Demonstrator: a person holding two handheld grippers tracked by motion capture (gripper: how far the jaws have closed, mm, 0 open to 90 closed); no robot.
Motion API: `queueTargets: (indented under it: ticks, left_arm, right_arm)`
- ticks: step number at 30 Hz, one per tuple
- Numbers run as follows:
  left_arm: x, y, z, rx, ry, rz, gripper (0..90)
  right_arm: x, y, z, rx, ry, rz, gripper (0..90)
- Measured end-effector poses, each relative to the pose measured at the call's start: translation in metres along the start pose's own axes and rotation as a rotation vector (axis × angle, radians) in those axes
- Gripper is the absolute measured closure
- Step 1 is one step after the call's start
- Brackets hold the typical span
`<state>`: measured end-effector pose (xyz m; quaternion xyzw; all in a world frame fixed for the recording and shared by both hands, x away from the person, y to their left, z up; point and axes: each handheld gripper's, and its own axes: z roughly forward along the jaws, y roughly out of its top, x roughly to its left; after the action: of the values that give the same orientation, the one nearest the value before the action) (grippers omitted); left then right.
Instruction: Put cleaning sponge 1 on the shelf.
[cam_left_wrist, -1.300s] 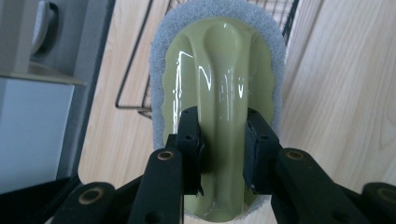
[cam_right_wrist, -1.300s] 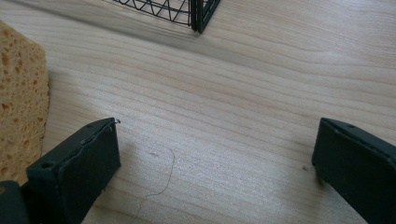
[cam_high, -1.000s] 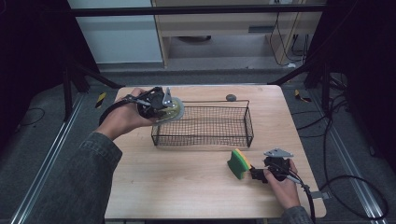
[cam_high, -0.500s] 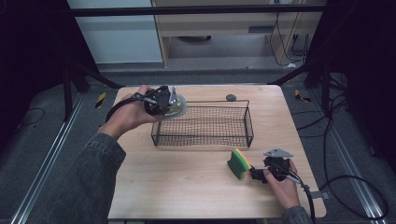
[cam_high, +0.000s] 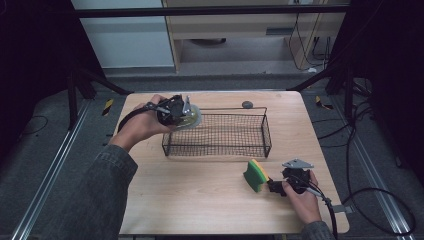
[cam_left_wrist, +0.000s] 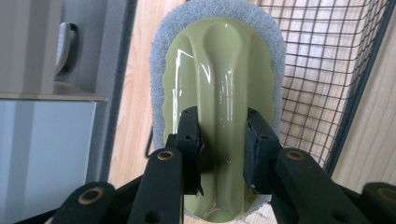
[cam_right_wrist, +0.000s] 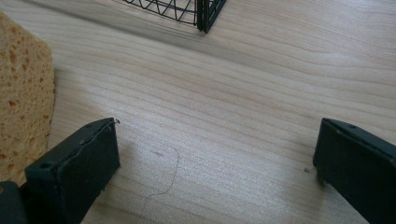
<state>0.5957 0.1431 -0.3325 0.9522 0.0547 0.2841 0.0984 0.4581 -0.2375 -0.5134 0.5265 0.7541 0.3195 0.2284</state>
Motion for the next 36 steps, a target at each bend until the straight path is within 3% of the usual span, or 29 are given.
queueTargets:
  ticks: [11, 17, 36]
  left_arm:
    - [-0.012, 0.005, 0.025, 0.019, -0.063, 0.029, 70.7]
    - [-0.012, 0.002, 0.029, 0.017, -0.100, 0.020, 70.7]
    - [-0.020, -0.004, 0.043, 0.050, -0.151, 0.022, 70.6]
  right_arm:
    - [0.000, 0.000, 0.000, 0.000, 0.000, -0.001, 0.6]
    - [0.000, 0.000, 0.000, 0.000, 0.002, 0.000, 0.5]
    - [0.000, 0.000, 0.000, 0.000, 0.002, -0.001, 0.5]
